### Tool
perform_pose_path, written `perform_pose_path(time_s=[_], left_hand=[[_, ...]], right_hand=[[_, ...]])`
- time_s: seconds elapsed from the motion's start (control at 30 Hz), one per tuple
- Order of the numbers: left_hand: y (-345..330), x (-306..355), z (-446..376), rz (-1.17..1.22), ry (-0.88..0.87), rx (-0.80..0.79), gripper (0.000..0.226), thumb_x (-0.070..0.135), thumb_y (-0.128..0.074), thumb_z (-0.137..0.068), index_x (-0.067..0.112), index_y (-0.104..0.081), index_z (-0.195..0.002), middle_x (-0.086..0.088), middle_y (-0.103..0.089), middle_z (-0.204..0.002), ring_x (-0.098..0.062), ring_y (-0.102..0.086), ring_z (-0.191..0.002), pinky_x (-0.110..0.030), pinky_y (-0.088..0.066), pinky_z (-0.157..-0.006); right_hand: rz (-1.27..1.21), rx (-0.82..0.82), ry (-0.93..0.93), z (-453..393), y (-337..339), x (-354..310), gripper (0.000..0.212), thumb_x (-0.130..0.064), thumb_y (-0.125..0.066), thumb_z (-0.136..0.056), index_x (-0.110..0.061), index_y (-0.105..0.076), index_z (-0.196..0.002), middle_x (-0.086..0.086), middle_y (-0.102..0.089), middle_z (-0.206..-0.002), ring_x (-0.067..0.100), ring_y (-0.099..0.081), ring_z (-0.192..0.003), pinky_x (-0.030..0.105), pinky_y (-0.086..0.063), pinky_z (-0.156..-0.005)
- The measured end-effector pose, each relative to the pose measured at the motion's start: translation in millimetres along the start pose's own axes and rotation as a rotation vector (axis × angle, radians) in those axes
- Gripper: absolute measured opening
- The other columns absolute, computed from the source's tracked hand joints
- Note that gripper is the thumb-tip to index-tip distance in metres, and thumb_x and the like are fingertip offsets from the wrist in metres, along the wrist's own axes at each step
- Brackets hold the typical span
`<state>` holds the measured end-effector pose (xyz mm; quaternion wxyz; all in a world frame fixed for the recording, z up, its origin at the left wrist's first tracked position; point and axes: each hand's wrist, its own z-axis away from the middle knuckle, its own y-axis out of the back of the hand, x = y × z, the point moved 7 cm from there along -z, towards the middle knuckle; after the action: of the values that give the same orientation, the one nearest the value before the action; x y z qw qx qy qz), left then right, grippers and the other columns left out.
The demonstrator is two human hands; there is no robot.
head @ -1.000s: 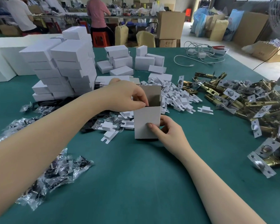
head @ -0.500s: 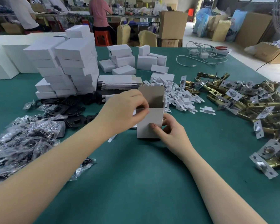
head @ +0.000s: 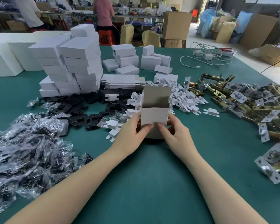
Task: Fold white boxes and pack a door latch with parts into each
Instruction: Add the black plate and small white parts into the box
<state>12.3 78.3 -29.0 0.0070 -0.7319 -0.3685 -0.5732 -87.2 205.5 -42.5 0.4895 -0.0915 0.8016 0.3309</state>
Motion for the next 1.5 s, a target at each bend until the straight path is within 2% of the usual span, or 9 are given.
perform_pose_path(time_s=[0.13,0.23,0.4,0.5,0.73,0.87,1.07,1.33,1.5], left_hand=[[24.6,10.5,-8.7,0.018,0.021,0.074,0.03,0.026,-0.06,-0.096,0.034,-0.053,-0.124,0.012,-0.061,-0.105,0.001,-0.061,-0.089,-0.016,-0.05,-0.075],[88.8,19.3,-28.5,-0.198,0.097,0.229,0.032,0.031,-0.061,-0.095,0.024,-0.061,-0.126,0.016,-0.06,-0.093,0.009,-0.055,-0.069,-0.009,-0.042,-0.064],[183.4,-24.9,-24.2,-1.09,0.536,-0.131,0.032,0.033,-0.064,-0.09,0.015,-0.067,-0.117,-0.007,-0.069,-0.112,-0.027,-0.062,-0.101,-0.036,-0.05,-0.092],[210.7,-55.0,1.3,-1.377,0.838,-0.384,0.054,0.049,-0.07,-0.084,0.011,-0.061,-0.121,-0.009,-0.064,-0.117,-0.028,-0.061,-0.107,-0.038,-0.051,-0.093],[227.8,-47.8,-7.2,-1.36,0.684,-0.358,0.027,0.038,-0.067,-0.089,0.025,-0.072,-0.113,0.004,-0.07,-0.112,-0.018,-0.063,-0.102,-0.027,-0.049,-0.091],[239.8,-36.4,-7.4,-1.134,0.631,-0.255,0.025,0.026,-0.076,-0.084,0.03,-0.072,-0.108,0.006,-0.069,-0.104,-0.015,-0.06,-0.096,-0.029,-0.045,-0.092],[221.5,-18.2,-2.6,-0.524,0.436,-0.087,0.038,0.017,-0.077,-0.082,0.046,-0.065,-0.103,0.023,-0.068,-0.1,0.002,-0.067,-0.087,-0.026,-0.046,-0.083],[186.2,-50.9,9.6,-1.065,0.46,-0.44,0.041,0.024,-0.078,-0.082,0.034,-0.063,-0.119,0.013,-0.066,-0.108,-0.005,-0.057,-0.089,-0.02,-0.045,-0.085],[180.6,-24.0,0.2,-1.022,0.277,-0.215,0.028,0.025,-0.078,-0.082,0.036,-0.068,-0.106,0.02,-0.069,-0.092,-0.005,-0.063,-0.086,-0.03,-0.052,-0.086]], right_hand=[[-0.018,0.011,-0.053,-1.4,0.7,7.5,0.034,-0.036,-0.063,-0.092,-0.041,-0.054,-0.125,-0.01,-0.064,-0.091,0.006,-0.055,-0.067,0.015,-0.044,-0.064],[-0.041,-0.012,-0.062,0.3,-1.0,8.7,0.035,-0.039,-0.065,-0.091,-0.041,-0.054,-0.124,-0.009,-0.064,-0.092,0.005,-0.053,-0.064,0.018,-0.045,-0.066],[-0.051,-0.019,-0.086,-1.2,-2.0,10.2,0.044,-0.041,-0.067,-0.088,-0.04,-0.052,-0.129,-0.008,-0.065,-0.094,0.007,-0.054,-0.065,0.014,-0.045,-0.064],[-0.049,-0.013,-0.092,-1.3,-1.6,10.2,0.042,-0.043,-0.067,-0.088,-0.043,-0.052,-0.127,-0.007,-0.064,-0.094,0.005,-0.054,-0.066,0.014,-0.045,-0.066],[-0.061,-0.02,-0.103,-0.4,-1.0,7.8,0.037,-0.044,-0.067,-0.087,-0.051,-0.051,-0.12,-0.008,-0.064,-0.091,0.002,-0.052,-0.063,0.011,-0.042,-0.063],[-0.06,-0.026,-0.129,-0.9,-1.7,10.7,0.04,-0.047,-0.066,-0.086,-0.043,-0.054,-0.124,-0.009,-0.064,-0.091,0.003,-0.053,-0.064,0.016,-0.043,-0.065],[-0.079,-0.023,-0.111,0.7,-0.6,8.7,0.029,-0.045,-0.067,-0.086,-0.056,-0.053,-0.109,-0.014,-0.063,-0.083,0.002,-0.052,-0.062,0.01,-0.042,-0.06],[-0.091,-0.022,-0.111,0.3,-1.1,7.3,0.029,-0.049,-0.067,-0.084,-0.059,-0.053,-0.107,-0.018,-0.063,-0.081,0.002,-0.053,-0.061,0.01,-0.042,-0.06],[-0.085,-0.021,-0.108,0.3,-1.3,7.3,0.03,-0.045,-0.068,-0.086,-0.056,-0.053,-0.11,-0.013,-0.064,-0.086,0.003,-0.052,-0.061,0.011,-0.043,-0.061]])
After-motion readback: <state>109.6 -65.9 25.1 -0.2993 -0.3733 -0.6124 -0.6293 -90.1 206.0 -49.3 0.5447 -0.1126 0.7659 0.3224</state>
